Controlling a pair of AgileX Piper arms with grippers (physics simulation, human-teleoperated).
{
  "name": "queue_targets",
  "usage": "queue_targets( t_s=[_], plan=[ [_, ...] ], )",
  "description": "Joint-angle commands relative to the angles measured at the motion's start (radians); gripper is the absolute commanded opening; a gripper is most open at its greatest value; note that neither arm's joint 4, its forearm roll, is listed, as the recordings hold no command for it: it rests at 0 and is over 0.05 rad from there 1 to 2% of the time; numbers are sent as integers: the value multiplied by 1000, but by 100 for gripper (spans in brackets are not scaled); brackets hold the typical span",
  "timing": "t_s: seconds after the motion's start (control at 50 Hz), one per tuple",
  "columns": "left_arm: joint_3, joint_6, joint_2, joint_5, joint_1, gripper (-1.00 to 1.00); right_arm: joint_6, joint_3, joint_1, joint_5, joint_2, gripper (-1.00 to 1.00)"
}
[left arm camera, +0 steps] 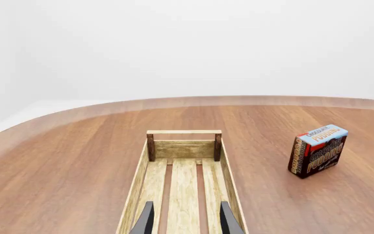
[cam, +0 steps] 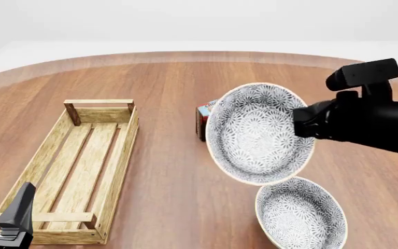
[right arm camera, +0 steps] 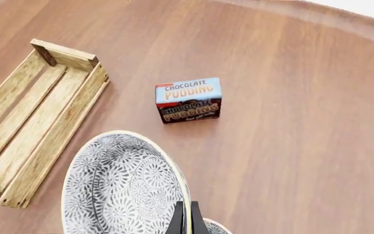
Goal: Stack the left bowl on the right bowl and place them in the tray.
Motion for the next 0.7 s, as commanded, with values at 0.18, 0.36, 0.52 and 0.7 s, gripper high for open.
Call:
queue_targets(
  t_s=[0.18, 0.36, 0.52, 0.7],
  plan=[
    [0, 0, 0, 0, 0, 100, 108, 210, -76, -49, -183, -100],
    [0, 0, 0, 0, 0, 100, 151, 316, -115, -65, -274, -100],
    [0, 0, 0, 0, 0, 100, 176, 388, -145, -76, -327, -100],
    [0, 0, 0, 0, 0, 100, 195, 449, -174, -101, -352, -100]
  ],
)
